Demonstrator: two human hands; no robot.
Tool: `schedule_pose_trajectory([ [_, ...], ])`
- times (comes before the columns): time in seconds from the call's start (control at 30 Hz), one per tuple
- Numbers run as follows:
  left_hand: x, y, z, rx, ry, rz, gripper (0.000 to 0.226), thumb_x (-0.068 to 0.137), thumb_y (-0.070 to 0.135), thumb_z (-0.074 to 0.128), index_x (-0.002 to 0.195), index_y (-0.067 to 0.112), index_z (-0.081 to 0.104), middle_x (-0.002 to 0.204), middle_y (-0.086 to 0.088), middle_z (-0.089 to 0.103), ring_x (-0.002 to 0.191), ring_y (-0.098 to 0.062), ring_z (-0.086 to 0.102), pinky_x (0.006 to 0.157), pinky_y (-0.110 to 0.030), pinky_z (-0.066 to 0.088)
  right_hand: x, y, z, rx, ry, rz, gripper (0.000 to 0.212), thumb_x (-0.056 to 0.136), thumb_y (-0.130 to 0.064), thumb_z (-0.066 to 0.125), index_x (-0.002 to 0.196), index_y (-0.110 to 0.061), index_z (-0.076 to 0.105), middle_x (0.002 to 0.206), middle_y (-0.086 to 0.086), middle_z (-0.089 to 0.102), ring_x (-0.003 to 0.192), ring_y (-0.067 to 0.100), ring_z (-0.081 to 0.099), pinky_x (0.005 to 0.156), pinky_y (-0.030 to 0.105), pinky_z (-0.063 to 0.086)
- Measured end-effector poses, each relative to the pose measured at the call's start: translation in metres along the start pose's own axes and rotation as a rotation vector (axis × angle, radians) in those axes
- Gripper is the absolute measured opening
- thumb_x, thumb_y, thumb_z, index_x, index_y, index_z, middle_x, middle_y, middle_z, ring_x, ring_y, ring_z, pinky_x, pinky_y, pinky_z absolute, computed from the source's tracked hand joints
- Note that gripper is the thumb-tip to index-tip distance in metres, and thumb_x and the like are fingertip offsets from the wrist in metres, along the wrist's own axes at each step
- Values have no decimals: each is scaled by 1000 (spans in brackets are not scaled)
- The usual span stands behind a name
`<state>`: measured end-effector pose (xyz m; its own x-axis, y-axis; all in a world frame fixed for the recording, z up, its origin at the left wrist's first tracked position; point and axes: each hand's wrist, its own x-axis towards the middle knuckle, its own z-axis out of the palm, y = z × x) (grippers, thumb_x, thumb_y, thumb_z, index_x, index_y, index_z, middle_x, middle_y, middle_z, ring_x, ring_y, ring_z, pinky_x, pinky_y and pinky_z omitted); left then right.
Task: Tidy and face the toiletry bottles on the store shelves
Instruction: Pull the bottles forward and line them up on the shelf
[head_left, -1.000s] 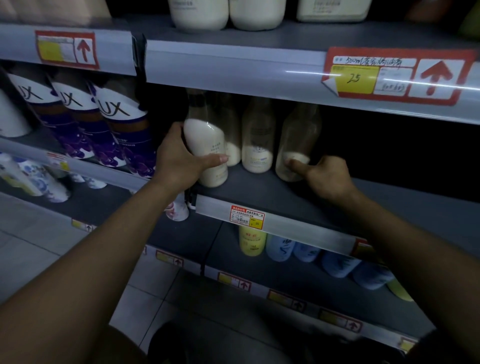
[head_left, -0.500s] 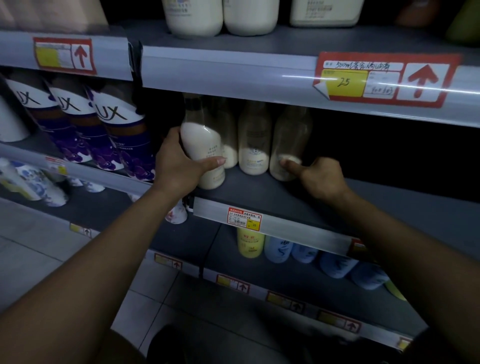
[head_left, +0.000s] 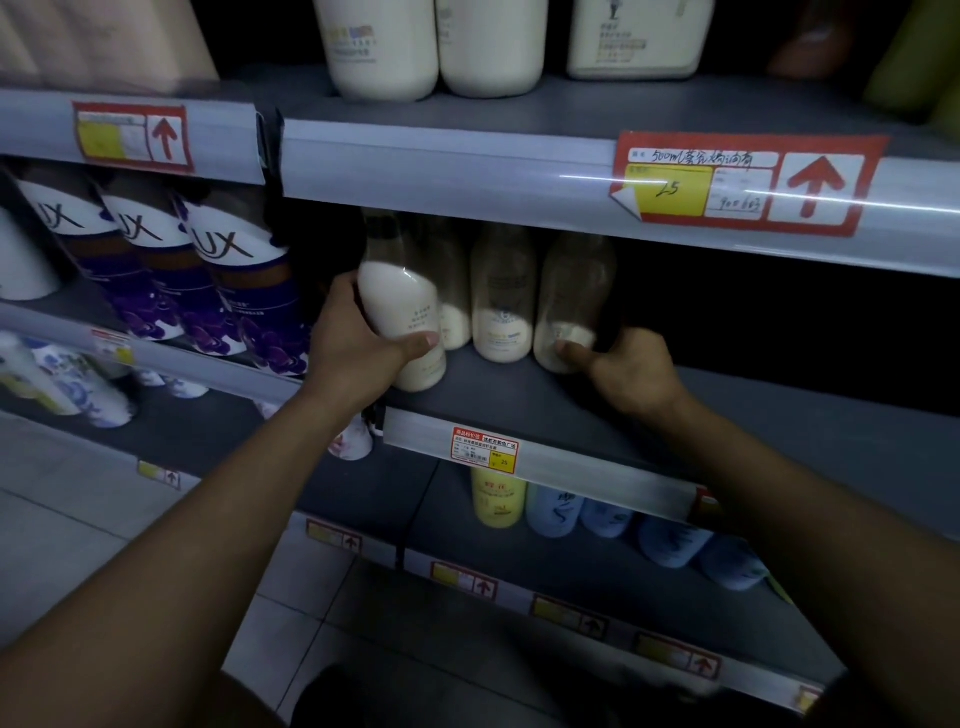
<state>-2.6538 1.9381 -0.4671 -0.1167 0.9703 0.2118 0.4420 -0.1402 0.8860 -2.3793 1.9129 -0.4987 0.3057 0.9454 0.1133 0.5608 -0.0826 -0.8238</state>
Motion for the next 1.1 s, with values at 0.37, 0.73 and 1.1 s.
schedule_pose_trajectory([
  [0.37,-2,2,-7,-8,-40,-5,89,70,18,96,144,20,45,135,2,61,120,-16,60,99,-38,54,-3,-3,-2,-115,25,-4,54,87,-45,80,120,-4,72,118,16,75,110,33,70,89,33,54],
  [0.73,-16,23,-34,-142,78,1,53,83,3,79,129,19,57,116,4,63,107,-16,61,99,-35,52,-32,-17,-26,-345,165,-143,43,92,-43,67,77,-3,60,83,23,69,83,42,68,66,43,55],
  [1.1,-45,48,-58,-59,336,288,13,89,9,70,93,21,71,81,10,71,80,-3,67,66,-24,52,-90,-67,-41,-253,91,-813,13,88,-20,60,99,-19,67,91,-6,60,80,13,62,67,34,52],
])
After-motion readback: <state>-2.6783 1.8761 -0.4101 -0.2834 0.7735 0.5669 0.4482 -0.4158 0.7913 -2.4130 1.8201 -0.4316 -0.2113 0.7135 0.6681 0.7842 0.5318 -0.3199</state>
